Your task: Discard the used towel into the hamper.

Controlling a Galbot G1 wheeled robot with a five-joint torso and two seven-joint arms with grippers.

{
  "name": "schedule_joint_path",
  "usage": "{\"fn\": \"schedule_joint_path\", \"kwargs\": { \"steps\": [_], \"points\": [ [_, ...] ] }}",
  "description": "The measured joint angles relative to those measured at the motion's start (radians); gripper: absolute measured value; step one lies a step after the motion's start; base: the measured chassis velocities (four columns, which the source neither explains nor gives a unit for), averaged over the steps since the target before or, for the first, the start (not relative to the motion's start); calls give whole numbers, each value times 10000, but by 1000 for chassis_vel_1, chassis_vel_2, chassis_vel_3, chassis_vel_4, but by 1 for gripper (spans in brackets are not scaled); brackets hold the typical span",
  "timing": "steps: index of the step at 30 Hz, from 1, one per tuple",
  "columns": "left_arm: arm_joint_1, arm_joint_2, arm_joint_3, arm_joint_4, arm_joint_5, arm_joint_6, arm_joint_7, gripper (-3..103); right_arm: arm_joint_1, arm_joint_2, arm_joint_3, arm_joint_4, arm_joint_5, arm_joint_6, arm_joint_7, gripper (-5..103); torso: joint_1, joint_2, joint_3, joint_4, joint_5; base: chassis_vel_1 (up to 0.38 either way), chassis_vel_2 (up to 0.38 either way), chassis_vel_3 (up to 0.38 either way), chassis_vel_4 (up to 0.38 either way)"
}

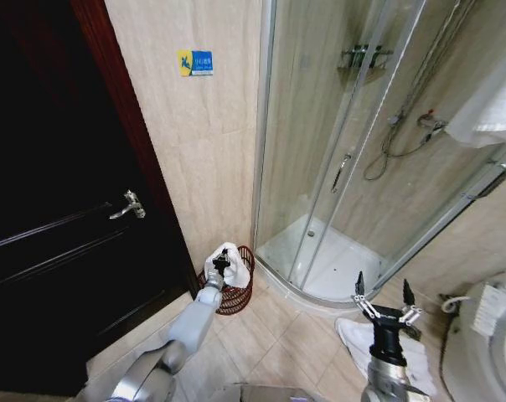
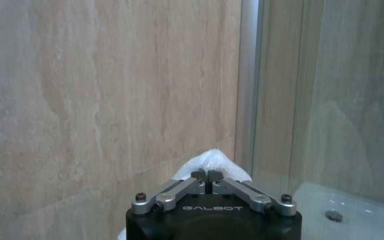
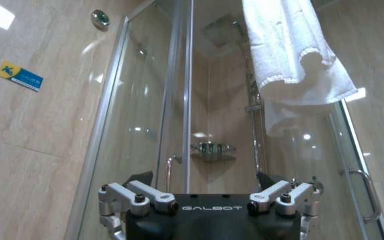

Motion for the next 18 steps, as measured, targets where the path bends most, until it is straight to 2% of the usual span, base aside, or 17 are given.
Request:
{"fn": "schedule_joint_path", "kwargs": {
  "steps": [12,18],
  "points": [
    [-35,-356,-222,895,70,466,237,0,70,-31,29,67,151,-57,-174,100,0,0,0,0,0,0,0,0,0],
    [-162,-540,-359,1447,297,505,388,0,62,-12,97,-20,155,-46,-225,100,0,0,0,0,0,0,0,0,0]
  ]
}}
